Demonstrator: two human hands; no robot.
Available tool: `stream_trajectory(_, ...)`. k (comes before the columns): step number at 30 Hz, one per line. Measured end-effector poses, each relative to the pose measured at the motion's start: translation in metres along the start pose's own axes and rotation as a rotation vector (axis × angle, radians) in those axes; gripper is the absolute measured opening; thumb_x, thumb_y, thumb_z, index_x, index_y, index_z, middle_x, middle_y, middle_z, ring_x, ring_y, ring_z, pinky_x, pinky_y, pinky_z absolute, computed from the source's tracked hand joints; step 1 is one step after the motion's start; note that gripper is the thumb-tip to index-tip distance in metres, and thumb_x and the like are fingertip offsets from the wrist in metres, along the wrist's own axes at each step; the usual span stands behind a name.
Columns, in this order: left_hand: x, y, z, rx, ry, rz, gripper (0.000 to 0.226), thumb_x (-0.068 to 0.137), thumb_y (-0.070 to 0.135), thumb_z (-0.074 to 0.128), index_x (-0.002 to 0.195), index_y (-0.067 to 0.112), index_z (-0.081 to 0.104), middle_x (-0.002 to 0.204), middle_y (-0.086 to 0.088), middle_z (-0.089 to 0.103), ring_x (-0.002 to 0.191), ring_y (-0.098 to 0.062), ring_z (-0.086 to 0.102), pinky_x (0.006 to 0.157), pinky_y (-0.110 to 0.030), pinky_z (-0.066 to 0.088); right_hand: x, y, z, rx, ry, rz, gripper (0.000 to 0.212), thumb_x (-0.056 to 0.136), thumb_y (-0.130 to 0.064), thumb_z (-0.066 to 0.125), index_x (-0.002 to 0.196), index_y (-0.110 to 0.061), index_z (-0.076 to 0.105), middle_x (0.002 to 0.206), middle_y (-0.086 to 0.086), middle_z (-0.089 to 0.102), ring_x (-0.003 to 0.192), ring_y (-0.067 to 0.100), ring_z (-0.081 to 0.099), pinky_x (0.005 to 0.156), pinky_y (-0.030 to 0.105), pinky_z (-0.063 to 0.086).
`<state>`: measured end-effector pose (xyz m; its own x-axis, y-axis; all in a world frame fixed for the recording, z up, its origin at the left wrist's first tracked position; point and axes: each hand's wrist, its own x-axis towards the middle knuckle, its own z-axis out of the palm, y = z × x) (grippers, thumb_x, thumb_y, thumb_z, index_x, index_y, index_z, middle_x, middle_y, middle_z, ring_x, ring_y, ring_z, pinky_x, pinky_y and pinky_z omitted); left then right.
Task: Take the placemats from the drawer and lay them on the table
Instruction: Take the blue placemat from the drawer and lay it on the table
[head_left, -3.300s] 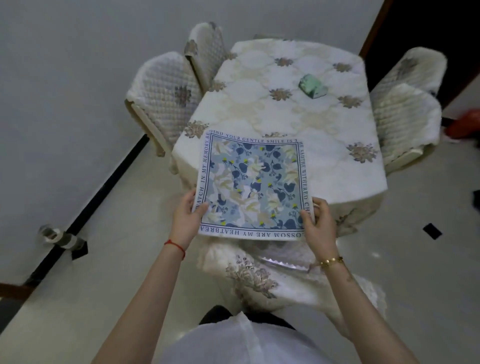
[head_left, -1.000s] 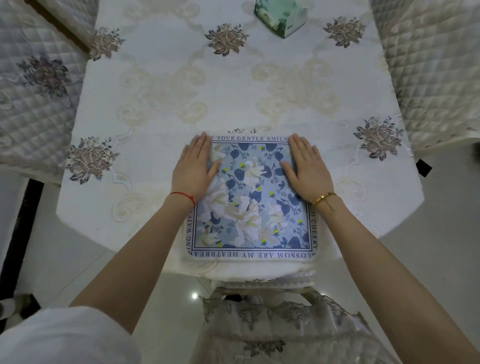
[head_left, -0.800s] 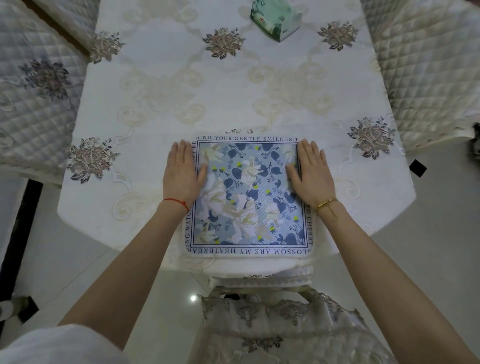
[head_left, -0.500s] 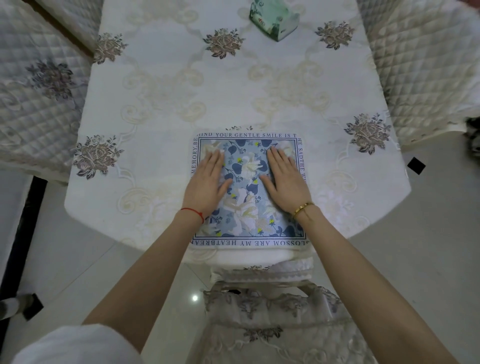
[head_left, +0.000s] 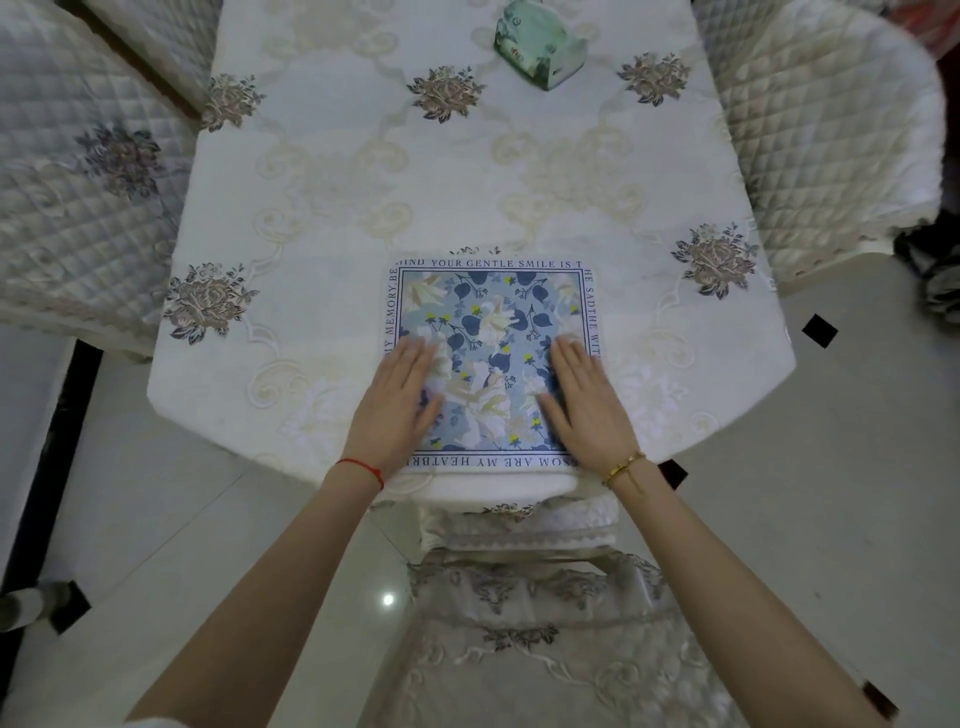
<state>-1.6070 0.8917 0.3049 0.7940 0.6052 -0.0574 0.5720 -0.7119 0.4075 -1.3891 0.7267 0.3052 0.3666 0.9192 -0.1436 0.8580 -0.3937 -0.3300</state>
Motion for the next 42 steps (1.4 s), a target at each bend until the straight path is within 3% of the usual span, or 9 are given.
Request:
stream_trajectory(9, -0.036, 0.004, 0.016, 0.085, -0.076, -0.079, 0.068, 0.095, 0.053, 0.014, 0.152, 0.016, 0.007, 0.161, 0.002, 0.005, 0.147, -0.011, -0.001, 0.121, -0.033, 0.008, -0.034, 0.011, 0.006, -0.07, -0.014, 0.061, 0.063, 0.1, -0.047, 0.019, 0.152, -0.015, 0.005, 0.158, -0.003, 0.0, 0.146, 0.013, -0.001, 0.119, 0.034, -0.001)
stream_trajectory(12, -0.047, -0.003, 0.012, 0.082, -0.048, -0.128, 0.068, 0.096, 0.052, 0.019, 0.152, 0.015, 0.01, 0.16, 0.0, 0.009, 0.148, -0.014, 0.005, 0.121, -0.036, 0.01, -0.049, 0.023, 0.002, -0.091, -0.014, 0.105, 0.064, 0.097, -0.049, 0.011, 0.152, -0.015, 0.005, 0.158, -0.003, 0.0, 0.146, 0.013, -0.002, 0.119, 0.033, -0.003)
stream_trajectory(16, -0.062, -0.003, 0.007, 0.055, -0.047, -0.222, 0.066, 0.099, 0.042, 0.036, 0.151, 0.009, 0.013, 0.16, -0.005, 0.012, 0.148, -0.019, 0.006, 0.121, -0.032, 0.003, -0.065, 0.022, 0.0, -0.058, -0.002, 0.161, 0.059, 0.101, -0.038, 0.026, 0.151, -0.012, 0.007, 0.159, 0.002, 0.003, 0.145, 0.013, -0.005, 0.119, 0.033, -0.006)
stream_trajectory(19, -0.063, 0.015, 0.005, 0.017, -0.02, -0.115, 0.065, 0.097, 0.038, 0.045, 0.15, 0.01, 0.019, 0.158, -0.007, 0.019, 0.147, -0.021, 0.01, 0.12, -0.031, 0.005, -0.066, -0.004, 0.003, -0.01, -0.009, 0.061, 0.063, 0.1, -0.043, 0.029, 0.151, -0.014, 0.006, 0.158, 0.0, 0.001, 0.146, 0.012, -0.007, 0.119, 0.032, -0.005)
stream_trajectory(25, -0.056, 0.039, 0.019, 0.021, -0.103, -0.083, 0.069, 0.098, 0.047, 0.035, 0.152, 0.015, 0.007, 0.161, -0.001, 0.003, 0.148, -0.015, -0.002, 0.121, -0.034, 0.007, -0.051, -0.037, 0.022, 0.002, -0.052, 0.032, 0.066, 0.1, -0.048, 0.029, 0.152, -0.017, 0.003, 0.159, -0.003, -0.002, 0.146, 0.012, -0.007, 0.12, 0.033, -0.001)
stream_trajectory(32, -0.074, 0.002, 0.015, 0.084, -0.075, -0.12, 0.073, 0.093, 0.057, 0.019, 0.152, 0.015, 0.011, 0.16, 0.001, 0.011, 0.147, -0.014, 0.006, 0.121, -0.036, 0.011, -0.076, 0.001, 0.014, -0.044, -0.012, 0.107, 0.063, 0.098, -0.046, 0.016, 0.152, -0.016, 0.003, 0.16, -0.002, -0.001, 0.146, 0.009, -0.008, 0.12, 0.037, -0.002)
stream_trajectory(37, -0.066, 0.0, 0.005, 0.049, -0.045, -0.139, 0.071, 0.095, 0.045, 0.045, 0.15, 0.008, 0.02, 0.158, -0.007, 0.02, 0.147, -0.021, 0.013, 0.121, -0.035, 0.01, -0.07, 0.015, 0.001, 0.012, 0.023, 0.132, 0.063, 0.097, -0.043, 0.017, 0.152, -0.013, 0.006, 0.16, 0.001, 0.004, 0.146, 0.011, -0.005, 0.12, 0.034, -0.004)
stream_trajectory(42, -0.016, 0.017, -0.003, -0.007, -0.05, -0.018, 0.068, 0.098, 0.04, 0.042, 0.151, 0.011, 0.012, 0.16, -0.005, 0.01, 0.148, -0.02, 0.004, 0.121, -0.032, 0.003, -0.013, -0.006, -0.005, 0.025, 0.0, -0.01, 0.062, 0.1, -0.042, 0.03, 0.151, -0.014, 0.009, 0.159, 0.002, 0.006, 0.146, 0.015, -0.002, 0.12, 0.034, -0.001)
